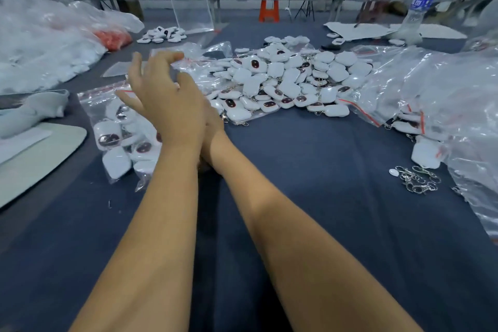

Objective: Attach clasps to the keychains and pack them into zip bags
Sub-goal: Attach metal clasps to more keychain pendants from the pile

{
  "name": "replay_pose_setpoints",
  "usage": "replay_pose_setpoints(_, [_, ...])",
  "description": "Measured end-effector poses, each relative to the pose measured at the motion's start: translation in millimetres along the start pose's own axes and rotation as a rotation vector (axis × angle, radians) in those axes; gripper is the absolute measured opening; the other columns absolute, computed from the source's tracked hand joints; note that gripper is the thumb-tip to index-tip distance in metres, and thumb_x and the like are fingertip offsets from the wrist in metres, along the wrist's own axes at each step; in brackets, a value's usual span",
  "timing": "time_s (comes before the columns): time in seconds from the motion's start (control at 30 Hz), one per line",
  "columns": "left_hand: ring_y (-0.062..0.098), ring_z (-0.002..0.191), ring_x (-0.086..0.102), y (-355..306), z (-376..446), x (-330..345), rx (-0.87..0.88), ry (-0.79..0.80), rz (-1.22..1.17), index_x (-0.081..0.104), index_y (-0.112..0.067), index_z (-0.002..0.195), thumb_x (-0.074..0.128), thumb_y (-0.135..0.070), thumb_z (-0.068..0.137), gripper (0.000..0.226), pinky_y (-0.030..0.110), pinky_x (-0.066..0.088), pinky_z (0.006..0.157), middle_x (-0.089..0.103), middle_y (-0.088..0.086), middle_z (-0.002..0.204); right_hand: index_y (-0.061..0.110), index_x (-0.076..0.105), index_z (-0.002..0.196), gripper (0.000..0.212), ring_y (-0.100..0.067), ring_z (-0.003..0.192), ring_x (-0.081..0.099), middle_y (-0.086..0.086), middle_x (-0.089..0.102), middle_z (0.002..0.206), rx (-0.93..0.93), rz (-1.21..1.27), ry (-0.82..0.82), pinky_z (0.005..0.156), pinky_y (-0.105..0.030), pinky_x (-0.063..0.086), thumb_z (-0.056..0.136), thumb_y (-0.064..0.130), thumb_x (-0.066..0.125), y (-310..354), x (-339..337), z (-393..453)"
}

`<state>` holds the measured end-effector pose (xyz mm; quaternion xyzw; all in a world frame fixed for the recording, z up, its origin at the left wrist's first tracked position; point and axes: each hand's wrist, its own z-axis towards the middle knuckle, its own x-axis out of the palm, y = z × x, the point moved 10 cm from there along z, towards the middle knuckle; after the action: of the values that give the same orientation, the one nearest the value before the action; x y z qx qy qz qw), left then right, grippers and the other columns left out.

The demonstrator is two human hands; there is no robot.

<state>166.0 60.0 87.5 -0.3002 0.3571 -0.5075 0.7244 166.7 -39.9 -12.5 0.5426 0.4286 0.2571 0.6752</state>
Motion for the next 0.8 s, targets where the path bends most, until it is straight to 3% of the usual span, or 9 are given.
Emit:
replay_pose_setpoints(0.07, [0.013,0.135,0.038,-13.9,-12.0,12.2,0.075,0.015,-0.066,0.065,-0.025,0.103,0.042,-0.004,0.081,0.038,0.045,0.015,0.120,0.054,-0.026,0.104,0.016,0.033,0.150,0.061,-0.025,0.139,0.034,-0.008,0.041,0.149,-0.075,-0.028,-0.178,0.115,-0.042,0.028,0.095,0.025,0.058,-3.2,-60.1,-17.5])
replay_pose_setpoints(0.13, [0.011,0.113,0.051,-20.2,-29.5,39.7,0.049,0.134,-0.256,0.067,-0.023,0.098,0.040,-0.005,0.080,0.037,0.027,0.038,0.103,0.059,-0.023,0.098,0.019,0.038,0.147,0.056,-0.023,0.138,0.032,-0.004,0.041,0.148,-0.114,-0.294,-0.425,0.114,-0.038,0.024,0.095,0.025,0.055,-8.3,-135.1,-34.3])
replay_pose_setpoints(0.2, [0.005,0.093,0.057,-22.4,-53.8,77.4,-0.054,0.298,-0.378,0.068,-0.025,0.092,0.041,-0.005,0.082,0.035,0.015,0.043,0.084,0.064,-0.020,0.093,0.017,0.040,0.146,0.055,-0.028,0.141,0.028,-0.009,0.033,0.154,-0.091,-0.574,-0.647,0.115,-0.040,0.021,0.093,0.020,0.052,-11.7,-203.5,-54.8])
replay_pose_setpoints(0.27, [0.001,0.087,0.061,-20.7,-83.8,117.0,-0.156,0.464,-0.437,0.068,-0.025,0.086,0.041,-0.002,0.085,0.035,0.015,0.048,0.082,0.068,-0.014,0.091,0.016,0.032,0.150,0.062,-0.033,0.148,0.013,-0.017,0.013,0.161,0.023,-0.708,-0.769,0.120,-0.042,0.011,0.091,0.016,0.051,-27.0,-251.3,-73.1])
replay_pose_setpoints(0.37, [0.009,0.091,0.065,-16.2,-130.1,166.1,-0.246,0.733,-0.416,0.069,-0.021,0.085,0.042,0.000,0.089,0.035,0.031,0.054,0.090,0.070,-0.007,0.092,0.013,0.024,0.152,0.068,-0.034,0.147,0.018,-0.019,0.022,0.158,0.267,-0.873,-0.700,0.120,-0.047,0.010,0.090,0.020,0.049,-66.8,-280.4,-84.8])
replay_pose_setpoints(0.43, [0.007,0.096,0.064,-15.8,-147.3,182.3,-0.170,0.870,-0.272,0.070,-0.026,0.086,0.043,-0.003,0.090,0.036,0.025,0.051,0.086,0.070,-0.012,0.096,0.009,0.034,0.143,0.057,-0.033,0.138,0.034,-0.015,0.043,0.145,0.369,-0.926,-0.643,0.113,-0.050,0.022,0.089,0.022,0.049,-84.8,-282.2,-87.6])
replay_pose_setpoints(0.53, [-0.003,0.096,0.060,-14.1,-148.8,181.6,-0.108,0.890,-0.221,0.069,-0.031,0.093,0.046,-0.005,0.089,0.035,0.013,0.045,0.082,0.068,-0.018,0.100,0.010,0.052,0.122,0.038,-0.033,0.122,0.048,-0.011,0.058,0.126,0.364,-1.014,-0.709,0.099,-0.045,0.030,0.084,0.015,0.052,-79.0,-282.4,-92.3])
replay_pose_setpoints(0.63, [0.003,0.106,0.055,-18.4,-139.5,164.7,-0.018,0.773,-0.228,0.062,-0.028,0.118,0.047,-0.003,0.089,0.042,0.012,0.040,0.094,0.063,-0.012,0.119,0.017,0.063,0.107,0.027,-0.030,0.110,0.053,-0.007,0.062,0.110,0.279,-1.033,-0.738,0.091,-0.041,0.029,0.084,0.013,0.049,-65.3,-282.5,-92.9])
replay_pose_setpoints(0.8, [0.025,0.140,0.027,-52.0,-133.9,146.7,0.367,0.639,0.016,0.044,-0.023,0.143,0.058,-0.016,0.086,0.059,0.034,0.021,0.116,0.040,0.001,0.150,0.019,0.074,0.105,0.035,-0.030,0.103,0.057,-0.007,0.067,0.103,-0.215,-0.753,-0.616,0.088,-0.042,0.042,0.082,0.005,0.051,-25.0,-250.7,-85.3])
